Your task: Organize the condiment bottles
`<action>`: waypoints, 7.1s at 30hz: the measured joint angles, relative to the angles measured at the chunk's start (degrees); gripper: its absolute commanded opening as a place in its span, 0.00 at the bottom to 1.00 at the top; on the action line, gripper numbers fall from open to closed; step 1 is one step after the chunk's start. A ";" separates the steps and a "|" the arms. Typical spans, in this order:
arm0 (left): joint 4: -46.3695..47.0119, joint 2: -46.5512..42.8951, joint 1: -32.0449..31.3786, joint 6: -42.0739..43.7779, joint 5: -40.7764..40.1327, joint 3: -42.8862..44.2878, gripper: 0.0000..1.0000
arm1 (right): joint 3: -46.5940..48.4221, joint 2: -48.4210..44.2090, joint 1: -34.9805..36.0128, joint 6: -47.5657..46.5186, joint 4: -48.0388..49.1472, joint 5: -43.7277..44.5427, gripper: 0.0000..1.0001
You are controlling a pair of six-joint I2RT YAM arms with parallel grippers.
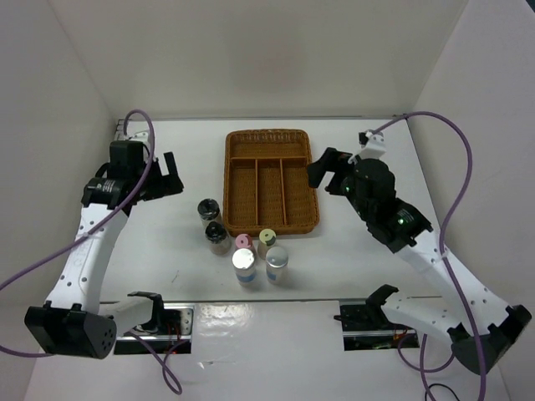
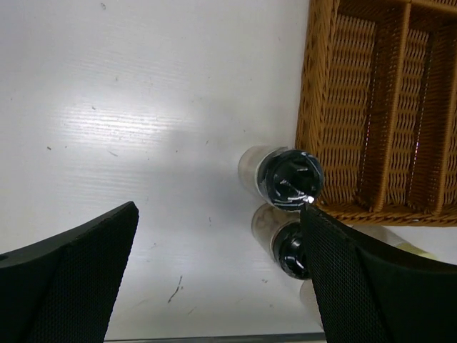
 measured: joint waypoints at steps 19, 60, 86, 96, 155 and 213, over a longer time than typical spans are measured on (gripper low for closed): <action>3.08 3.04 -5.84 2.34 -0.52 -3.26 0.97 | 6.47 18.18 1.64 -3.15 1.33 -6.95 0.99; 6.08 18.21 -22.27 -0.57 -11.52 -3.28 0.46 | 2.38 16.20 -0.39 -1.75 0.48 -3.50 0.99; 1.16 17.75 -22.49 -3.13 -16.98 0.42 0.14 | 1.40 16.17 -0.42 -1.29 0.57 -6.38 0.99; -3.02 16.87 -22.49 -1.42 -20.63 19.50 0.14 | 1.40 17.57 -0.42 -0.87 0.68 -6.88 0.99; 10.86 54.77 -21.03 5.99 -9.18 40.30 0.44 | -2.16 27.21 18.21 -9.38 -1.86 -7.45 0.99; 8.98 15.85 -8.50 5.40 -11.56 18.08 1.00 | 7.45 24.81 24.52 -2.82 -10.58 2.56 0.41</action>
